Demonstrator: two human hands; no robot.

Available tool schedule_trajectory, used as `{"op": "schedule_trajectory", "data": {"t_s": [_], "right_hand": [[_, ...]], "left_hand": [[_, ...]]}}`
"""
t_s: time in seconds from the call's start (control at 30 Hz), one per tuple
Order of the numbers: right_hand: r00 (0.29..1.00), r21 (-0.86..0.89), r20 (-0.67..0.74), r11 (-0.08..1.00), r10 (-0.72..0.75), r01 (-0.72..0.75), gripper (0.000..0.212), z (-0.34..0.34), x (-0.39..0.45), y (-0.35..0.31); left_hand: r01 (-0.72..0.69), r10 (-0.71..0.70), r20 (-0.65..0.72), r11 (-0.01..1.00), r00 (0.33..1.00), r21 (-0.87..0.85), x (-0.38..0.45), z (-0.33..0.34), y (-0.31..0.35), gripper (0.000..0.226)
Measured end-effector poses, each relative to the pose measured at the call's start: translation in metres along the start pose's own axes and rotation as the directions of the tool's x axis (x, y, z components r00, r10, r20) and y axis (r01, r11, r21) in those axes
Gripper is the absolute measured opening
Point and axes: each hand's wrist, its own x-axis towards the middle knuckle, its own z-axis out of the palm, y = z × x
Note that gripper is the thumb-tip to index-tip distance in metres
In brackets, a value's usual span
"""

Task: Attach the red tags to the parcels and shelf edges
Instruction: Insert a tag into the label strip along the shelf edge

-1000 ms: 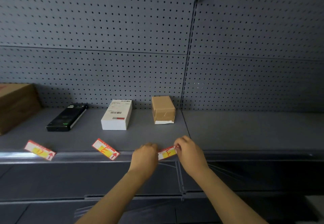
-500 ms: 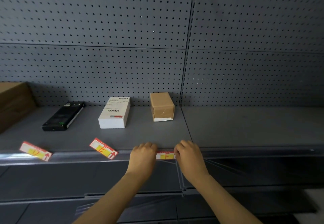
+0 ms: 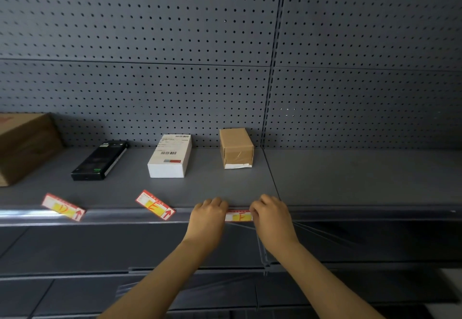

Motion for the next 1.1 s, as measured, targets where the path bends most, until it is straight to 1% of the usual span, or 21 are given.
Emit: {"op": "schedule_trajectory", "data": {"t_s": [0.1, 0.17, 0.27, 0.33, 0.4, 0.47, 0.53, 0.63, 0.7, 0.8, 0.9, 0.97, 1.03, 1.1], "right_hand": [[0.999, 0.068, -0.014, 0.997, -0.034, 0.035, 0.011, 0.0, -0.002, -0.014], [0.997, 0.133, -0.004, 0.989, -0.071, 0.071, 0.004, 0.0, -0.001, -0.03], [0.997, 0.268, 0.03, 0.961, -0.074, 0.063, 0.009, 0.0, 0.004, -0.061], [0.997, 0.307, 0.033, 0.95, -0.073, 0.059, 0.011, 0.003, 0.008, -0.083], [0.998, 0.334, 0.039, 0.942, -0.055, 0.039, 0.011, 0.011, 0.013, -0.104], [0.999, 0.334, 0.045, 0.942, -0.031, 0.014, 0.011, 0.02, 0.018, -0.125], [0.999, 0.334, 0.05, 0.942, 0.012, -0.028, 0.01, 0.03, 0.02, -0.145], [0.994, 0.329, 0.055, 0.938, 0.098, -0.111, 0.01, 0.039, 0.021, -0.171], [0.989, 0.318, 0.04, 0.936, 0.144, -0.149, 0.011, 0.044, 0.021, -0.184], [0.981, 0.289, 0.025, 0.938, 0.194, -0.193, 0.015, 0.048, 0.02, -0.197], [0.973, 0.252, 0.026, 0.941, 0.228, -0.227, 0.016, 0.05, 0.021, -0.203], [0.97, 0.225, 0.026, 0.944, 0.242, -0.242, 0.013, 0.051, 0.024, -0.204], [0.973, 0.202, 0.031, 0.952, 0.231, -0.232, 0.008, 0.05, 0.028, -0.204], [0.98, 0.146, 0.057, 0.969, 0.193, -0.199, 0.009, 0.048, 0.032, -0.205]], "left_hand": [[0.002, -0.002, -0.023, 1.0, 1.0, -0.003, -0.004, -0.004, -0.01, 0.024], [0.03, -0.03, -0.042, 1.0, 0.999, 0.005, -0.009, -0.01, -0.024, 0.027], [0.088, -0.084, -0.102, 0.995, 0.991, 0.044, -0.016, -0.028, -0.057, 0.029], [0.133, -0.125, -0.153, 0.99, 0.98, 0.039, -0.02, -0.042, -0.083, 0.031], [0.174, -0.167, -0.147, 0.984, 0.975, 0.039, -0.023, -0.051, -0.11, 0.037], [0.195, -0.191, -0.096, 0.98, 0.977, 0.029, -0.026, -0.056, -0.136, 0.042], [0.172, -0.173, -0.041, 0.985, 0.984, -0.013, -0.028, -0.056, -0.157, 0.046], [0.077, -0.075, 0.023, 0.988, 0.997, -0.133, -0.032, -0.05, -0.18, 0.05], [0.01, -0.002, 0.035, 0.978, 0.999, -0.209, -0.033, -0.048, -0.189, 0.047], [-0.055, 0.066, 0.034, 0.962, 0.997, -0.267, -0.033, -0.045, -0.196, 0.037], [-0.081, 0.095, 0.031, 0.948, 0.995, -0.309, -0.035, -0.044, -0.2, 0.031], [-0.088, 0.098, 0.018, 0.947, 0.995, -0.309, -0.034, -0.045, -0.202, 0.027], [-0.082, 0.093, 0.018, 0.943, 0.996, -0.322, -0.034, -0.044, -0.205, 0.024], [-0.075, 0.088, 0.025, 0.937, 0.996, -0.34, -0.034, -0.042, -0.208, 0.021]]}}
